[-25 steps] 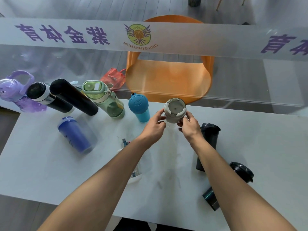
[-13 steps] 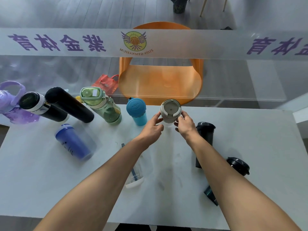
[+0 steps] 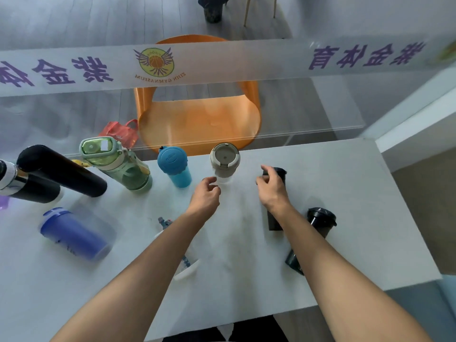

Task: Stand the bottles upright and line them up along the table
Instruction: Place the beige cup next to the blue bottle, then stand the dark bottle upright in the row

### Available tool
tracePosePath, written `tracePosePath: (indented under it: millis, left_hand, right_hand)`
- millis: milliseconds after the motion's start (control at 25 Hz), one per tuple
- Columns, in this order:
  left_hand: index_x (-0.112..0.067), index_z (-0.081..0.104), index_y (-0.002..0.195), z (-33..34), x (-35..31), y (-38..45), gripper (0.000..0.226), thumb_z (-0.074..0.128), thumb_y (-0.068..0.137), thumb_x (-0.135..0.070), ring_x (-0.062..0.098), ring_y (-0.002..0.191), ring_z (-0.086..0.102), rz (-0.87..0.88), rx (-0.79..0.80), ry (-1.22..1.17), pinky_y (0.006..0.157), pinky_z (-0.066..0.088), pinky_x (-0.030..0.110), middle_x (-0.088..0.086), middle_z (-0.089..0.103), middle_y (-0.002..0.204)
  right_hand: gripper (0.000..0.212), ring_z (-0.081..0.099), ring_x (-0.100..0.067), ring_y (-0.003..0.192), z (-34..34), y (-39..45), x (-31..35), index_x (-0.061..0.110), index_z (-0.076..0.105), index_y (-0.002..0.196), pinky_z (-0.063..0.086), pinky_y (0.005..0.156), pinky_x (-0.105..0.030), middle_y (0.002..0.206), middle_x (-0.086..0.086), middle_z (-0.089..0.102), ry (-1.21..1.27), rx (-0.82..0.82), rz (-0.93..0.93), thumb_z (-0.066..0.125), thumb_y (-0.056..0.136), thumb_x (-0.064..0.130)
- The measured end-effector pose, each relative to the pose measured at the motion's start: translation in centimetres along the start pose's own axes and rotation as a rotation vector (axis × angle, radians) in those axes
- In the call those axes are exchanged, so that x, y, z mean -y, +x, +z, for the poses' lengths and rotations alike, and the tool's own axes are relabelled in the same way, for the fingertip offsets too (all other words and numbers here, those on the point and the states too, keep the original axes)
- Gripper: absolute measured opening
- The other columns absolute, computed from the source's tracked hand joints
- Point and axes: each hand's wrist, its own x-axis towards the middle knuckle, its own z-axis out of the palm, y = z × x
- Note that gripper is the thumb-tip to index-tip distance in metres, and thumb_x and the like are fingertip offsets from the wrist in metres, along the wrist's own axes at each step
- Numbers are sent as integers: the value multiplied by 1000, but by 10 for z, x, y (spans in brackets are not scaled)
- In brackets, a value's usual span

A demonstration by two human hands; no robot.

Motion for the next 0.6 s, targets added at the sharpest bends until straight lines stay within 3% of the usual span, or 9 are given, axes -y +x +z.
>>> tracePosePath:
  millis: [160, 360, 480, 600]
  left_hand:
    - [-15, 53, 134, 38, 12, -9, 40, 38, 98, -13, 22, 98, 62, 0, 92, 36, 97, 54, 44, 7, 62, 122]
    - [-17, 50, 139, 102, 0, -3, 44, 38, 97, -15, 19, 106, 62, -56, 89, 42, 102, 51, 43, 5, 60, 133]
    - [-15, 44, 146, 143, -3, 4, 50, 44, 95, -15, 23, 128, 53, -115, 60, 46, 108, 45, 45, 6, 52, 145]
    - [-14, 52, 138, 165, -5, 4, 44, 44, 94, -8, 23, 111, 60, -144, 26, -28, 101, 51, 46, 7, 62, 128]
  right_hand:
    - [39, 57, -22, 100, -52, 11, -30, 15, 53, 137, 45, 91, -32, 109, -3, 62, -62, -90, 35, 51, 98, 21]
    - [51, 51, -30, 130, -78, 43, -70, 10, 45, 145, 39, 104, -36, 143, -11, 54, -176, 120, 212, 49, 100, 33]
    - [50, 57, -29, 123, -79, 60, -89, 8, 56, 136, 43, 102, -36, 135, -12, 62, -172, 248, 208, 52, 97, 40]
    - [46, 62, -26, 114, -82, 64, -97, 12, 59, 133, 50, 98, -38, 126, -9, 67, -120, 349, 169, 59, 95, 38]
